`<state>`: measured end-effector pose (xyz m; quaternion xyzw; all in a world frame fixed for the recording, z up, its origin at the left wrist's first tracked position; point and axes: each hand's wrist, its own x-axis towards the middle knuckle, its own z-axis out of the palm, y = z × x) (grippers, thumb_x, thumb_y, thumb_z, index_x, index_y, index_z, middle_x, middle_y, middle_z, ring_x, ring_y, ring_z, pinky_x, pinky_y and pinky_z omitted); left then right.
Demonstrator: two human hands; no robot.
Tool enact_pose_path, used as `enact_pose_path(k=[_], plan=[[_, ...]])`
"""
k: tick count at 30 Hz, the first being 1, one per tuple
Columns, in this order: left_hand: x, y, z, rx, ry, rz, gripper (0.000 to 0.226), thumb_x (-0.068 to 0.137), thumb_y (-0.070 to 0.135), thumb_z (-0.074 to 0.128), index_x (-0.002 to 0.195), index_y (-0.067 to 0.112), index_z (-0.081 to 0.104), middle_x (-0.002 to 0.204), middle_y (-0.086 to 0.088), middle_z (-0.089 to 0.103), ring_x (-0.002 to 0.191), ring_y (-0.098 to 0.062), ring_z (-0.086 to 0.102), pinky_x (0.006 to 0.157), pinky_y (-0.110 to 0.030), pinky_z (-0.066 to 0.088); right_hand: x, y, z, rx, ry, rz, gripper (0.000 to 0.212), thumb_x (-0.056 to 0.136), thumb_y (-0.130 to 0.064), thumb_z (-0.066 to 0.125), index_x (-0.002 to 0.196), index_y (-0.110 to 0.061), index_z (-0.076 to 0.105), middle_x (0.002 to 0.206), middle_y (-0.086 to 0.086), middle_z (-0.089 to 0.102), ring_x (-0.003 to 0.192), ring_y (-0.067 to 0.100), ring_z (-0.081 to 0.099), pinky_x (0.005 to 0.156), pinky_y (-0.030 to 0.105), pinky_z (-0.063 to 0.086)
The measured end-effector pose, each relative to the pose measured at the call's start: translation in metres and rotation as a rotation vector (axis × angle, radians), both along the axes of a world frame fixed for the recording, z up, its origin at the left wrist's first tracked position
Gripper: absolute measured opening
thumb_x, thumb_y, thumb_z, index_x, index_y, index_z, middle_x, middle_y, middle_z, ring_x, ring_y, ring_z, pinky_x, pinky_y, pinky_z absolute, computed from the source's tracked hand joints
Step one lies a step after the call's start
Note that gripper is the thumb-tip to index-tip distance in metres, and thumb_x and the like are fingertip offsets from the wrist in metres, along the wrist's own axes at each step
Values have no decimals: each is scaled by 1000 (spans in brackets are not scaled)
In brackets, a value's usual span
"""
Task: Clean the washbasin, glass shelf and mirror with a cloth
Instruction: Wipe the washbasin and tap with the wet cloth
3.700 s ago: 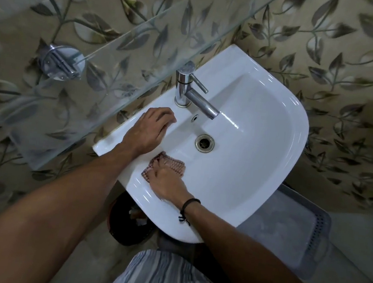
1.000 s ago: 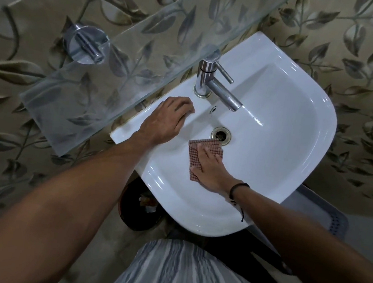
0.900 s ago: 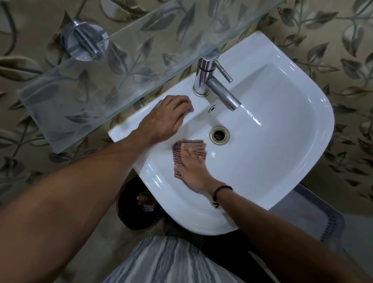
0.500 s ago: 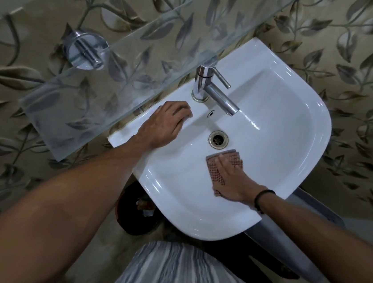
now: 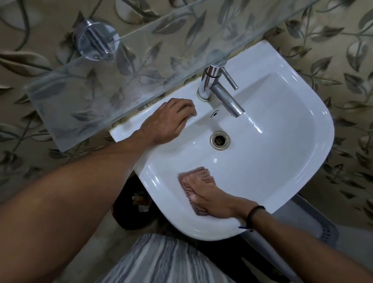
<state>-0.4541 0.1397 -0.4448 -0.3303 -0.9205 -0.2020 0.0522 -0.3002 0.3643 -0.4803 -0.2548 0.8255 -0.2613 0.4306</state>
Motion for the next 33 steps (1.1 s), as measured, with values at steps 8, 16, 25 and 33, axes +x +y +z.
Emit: enact_pose_path(k=[8,16,25,33], plan=[[1,0,0,10,0,13,25,107,21,41,120,17,62,131,-1,55,117,-24,51,98,-38,44,-51,34,-33,405,394,214,45,106,-37,22,131,-9,49,150,30,42,138,54,37,107,76,29],[0,-1,-2,10,16,12,24,107,21,42,121,17,61,131,1,55,116,-24,50,96,-38,44,14,-69,28,-80,71,-220,57,108,-23,32,158,-2,13,167,12,5,154,22,1,126,46,4],[3,-1,2,31,7,25,23,107,21,42,120,18,60,131,2,55,118,-23,51,97,-42,46,-27,90,26,541,140,287,64,106,-50,12,159,-20,-6,168,1,-7,154,17,-8,125,42,-2],[1,1,-1,17,2,27,23,105,19,45,122,17,61,133,0,55,121,-24,51,99,-41,45,-4,20,-36,488,382,226,67,106,-36,6,121,-11,67,139,19,58,130,43,53,98,67,46]])
